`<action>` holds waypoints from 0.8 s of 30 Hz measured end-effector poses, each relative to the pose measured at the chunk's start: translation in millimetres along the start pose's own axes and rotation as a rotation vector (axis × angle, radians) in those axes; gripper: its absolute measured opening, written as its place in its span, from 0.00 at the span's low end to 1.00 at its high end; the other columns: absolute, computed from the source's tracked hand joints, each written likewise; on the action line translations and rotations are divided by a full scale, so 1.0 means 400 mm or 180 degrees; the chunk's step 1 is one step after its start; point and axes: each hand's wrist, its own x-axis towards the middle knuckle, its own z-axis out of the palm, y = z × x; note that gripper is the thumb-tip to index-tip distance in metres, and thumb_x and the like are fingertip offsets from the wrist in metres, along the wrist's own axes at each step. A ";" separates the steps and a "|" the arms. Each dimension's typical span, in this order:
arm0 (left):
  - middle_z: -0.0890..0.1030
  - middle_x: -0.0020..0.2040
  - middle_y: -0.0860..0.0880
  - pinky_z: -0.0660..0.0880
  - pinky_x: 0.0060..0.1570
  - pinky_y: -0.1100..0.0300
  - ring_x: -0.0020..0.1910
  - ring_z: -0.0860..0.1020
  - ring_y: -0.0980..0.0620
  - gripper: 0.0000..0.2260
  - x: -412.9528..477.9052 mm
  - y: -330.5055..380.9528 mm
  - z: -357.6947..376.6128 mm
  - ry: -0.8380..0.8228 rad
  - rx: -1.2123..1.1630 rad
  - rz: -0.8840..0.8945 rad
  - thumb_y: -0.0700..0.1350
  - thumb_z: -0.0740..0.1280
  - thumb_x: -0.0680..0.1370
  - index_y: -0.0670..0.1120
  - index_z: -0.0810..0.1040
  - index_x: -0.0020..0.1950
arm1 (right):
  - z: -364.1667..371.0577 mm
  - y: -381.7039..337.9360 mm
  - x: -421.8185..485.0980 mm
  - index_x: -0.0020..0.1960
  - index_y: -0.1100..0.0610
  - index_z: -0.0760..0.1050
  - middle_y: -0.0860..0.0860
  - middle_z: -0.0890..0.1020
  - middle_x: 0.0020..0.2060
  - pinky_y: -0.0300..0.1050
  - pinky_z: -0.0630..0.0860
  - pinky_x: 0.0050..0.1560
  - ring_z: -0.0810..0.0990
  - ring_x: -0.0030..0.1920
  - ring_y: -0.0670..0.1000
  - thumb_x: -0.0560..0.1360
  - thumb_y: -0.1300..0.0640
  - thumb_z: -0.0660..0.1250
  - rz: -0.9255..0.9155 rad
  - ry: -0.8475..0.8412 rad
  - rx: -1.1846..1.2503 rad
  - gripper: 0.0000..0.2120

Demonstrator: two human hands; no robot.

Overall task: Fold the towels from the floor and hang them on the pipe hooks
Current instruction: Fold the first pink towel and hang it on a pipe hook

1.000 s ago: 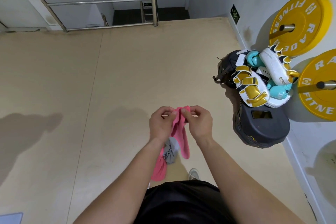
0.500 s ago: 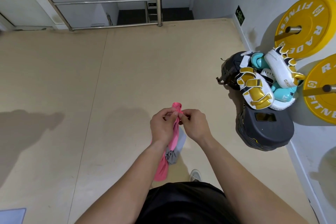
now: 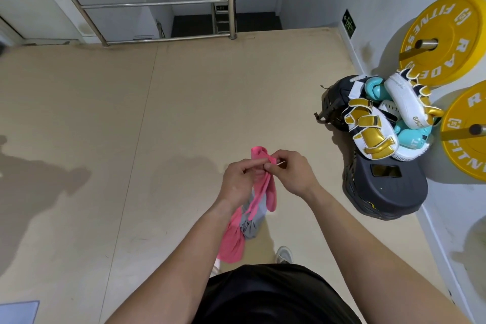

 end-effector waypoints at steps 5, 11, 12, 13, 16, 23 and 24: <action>0.81 0.45 0.54 0.72 0.45 0.62 0.42 0.78 0.58 0.15 0.021 -0.026 -0.041 0.0619 0.0815 0.0318 0.34 0.69 0.72 0.53 0.81 0.51 | -0.041 0.003 0.006 0.46 0.53 0.81 0.48 0.83 0.38 0.43 0.75 0.46 0.81 0.42 0.50 0.77 0.59 0.68 -0.0257 -0.0249 -0.0142 0.04; 0.69 0.64 0.48 0.64 0.65 0.58 0.63 0.66 0.50 0.37 0.060 -0.070 -0.101 0.0441 0.1905 0.0149 0.44 0.77 0.70 0.56 0.66 0.76 | -0.096 -0.025 0.011 0.46 0.52 0.81 0.52 0.83 0.39 0.40 0.74 0.44 0.78 0.39 0.44 0.77 0.63 0.67 -0.0502 -0.0484 -0.0165 0.07; 0.69 0.64 0.48 0.65 0.66 0.57 0.64 0.67 0.49 0.35 0.068 -0.074 -0.107 0.0384 0.1908 0.0131 0.45 0.77 0.70 0.56 0.67 0.75 | -0.103 -0.028 0.012 0.46 0.51 0.81 0.54 0.83 0.40 0.38 0.73 0.44 0.78 0.39 0.44 0.77 0.63 0.67 -0.0522 -0.0524 -0.0198 0.08; 0.71 0.63 0.48 0.66 0.66 0.55 0.63 0.68 0.49 0.32 0.074 -0.075 -0.111 0.0337 0.1900 0.0155 0.45 0.77 0.70 0.56 0.71 0.72 | -0.109 -0.030 0.013 0.46 0.51 0.81 0.55 0.83 0.40 0.38 0.73 0.44 0.78 0.39 0.44 0.77 0.62 0.67 -0.0534 -0.0559 -0.0218 0.08; 0.77 0.56 0.51 0.72 0.58 0.55 0.58 0.75 0.51 0.14 0.080 -0.067 -0.122 0.0351 0.1832 0.0398 0.43 0.76 0.71 0.53 0.82 0.55 | -0.123 -0.031 0.016 0.47 0.52 0.81 0.57 0.83 0.41 0.41 0.74 0.46 0.79 0.42 0.50 0.77 0.62 0.67 -0.0495 -0.0577 -0.0215 0.06; 0.82 0.50 0.57 0.72 0.51 0.64 0.53 0.79 0.58 0.06 0.053 0.036 -0.125 0.0399 0.1238 0.0675 0.41 0.70 0.75 0.52 0.79 0.46 | -0.124 0.002 0.014 0.43 0.53 0.77 0.49 0.82 0.37 0.42 0.71 0.39 0.79 0.41 0.51 0.78 0.58 0.64 -0.0128 -0.0126 -0.0800 0.06; 0.82 0.47 0.56 0.73 0.50 0.62 0.49 0.79 0.57 0.04 0.051 0.042 -0.121 0.0349 0.1259 0.0730 0.42 0.68 0.77 0.51 0.78 0.47 | -0.121 0.003 0.012 0.44 0.54 0.77 0.49 0.82 0.36 0.40 0.70 0.37 0.79 0.41 0.51 0.79 0.57 0.64 -0.0101 -0.0123 -0.0822 0.06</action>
